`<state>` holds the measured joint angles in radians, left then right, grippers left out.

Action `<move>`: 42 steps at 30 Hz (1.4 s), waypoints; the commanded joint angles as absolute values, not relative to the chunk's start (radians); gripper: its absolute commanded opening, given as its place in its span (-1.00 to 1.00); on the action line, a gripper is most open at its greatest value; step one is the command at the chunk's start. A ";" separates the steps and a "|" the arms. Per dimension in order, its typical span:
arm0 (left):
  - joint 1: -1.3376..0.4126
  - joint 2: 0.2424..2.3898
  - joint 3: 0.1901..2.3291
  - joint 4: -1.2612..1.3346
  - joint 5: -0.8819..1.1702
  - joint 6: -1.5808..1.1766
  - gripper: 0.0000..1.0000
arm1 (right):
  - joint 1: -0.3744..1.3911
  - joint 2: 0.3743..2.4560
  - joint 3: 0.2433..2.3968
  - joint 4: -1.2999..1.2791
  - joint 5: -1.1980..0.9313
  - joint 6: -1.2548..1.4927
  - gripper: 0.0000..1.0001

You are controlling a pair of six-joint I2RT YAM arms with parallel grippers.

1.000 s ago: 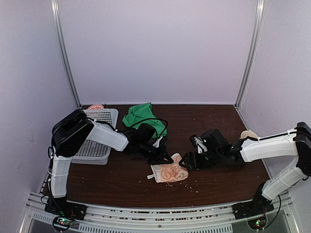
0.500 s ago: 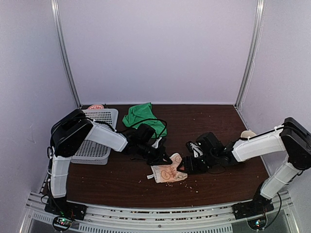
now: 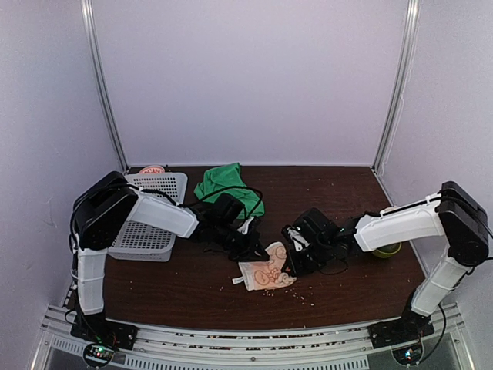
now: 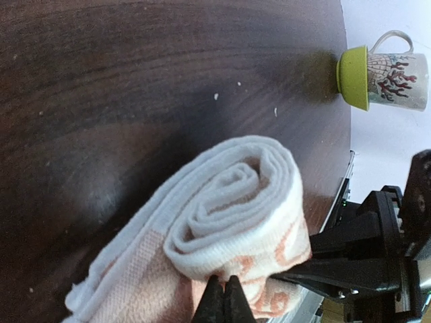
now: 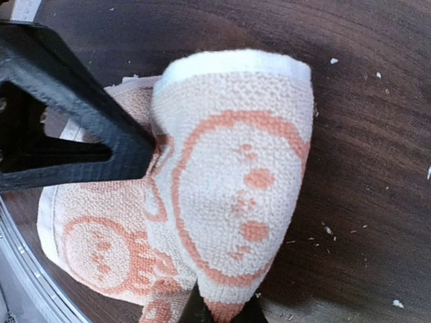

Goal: Roll the towels
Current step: Roll the towel from the center of the board.

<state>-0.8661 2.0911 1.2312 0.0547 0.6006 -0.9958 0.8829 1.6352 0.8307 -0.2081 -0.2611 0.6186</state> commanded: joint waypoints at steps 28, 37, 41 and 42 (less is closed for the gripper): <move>-0.880 2.048 1.087 0.016 0.497 -0.992 -1.00 | 1.123 1.928 1.250 -0.831 0.450 0.584 -1.00; -0.827 1.887 1.015 -0.011 0.445 -1.002 -1.00 | 1.152 1.997 1.300 -0.935 0.557 0.568 -1.00; -0.793 1.829 1.014 -0.057 0.395 -1.008 -1.00 | 1.160 2.009 1.303 -0.945 0.578 0.570 -1.00; -0.785 1.818 1.013 -0.065 0.386 -1.014 -1.00 | 1.162 2.011 1.303 -0.948 0.579 0.570 -1.00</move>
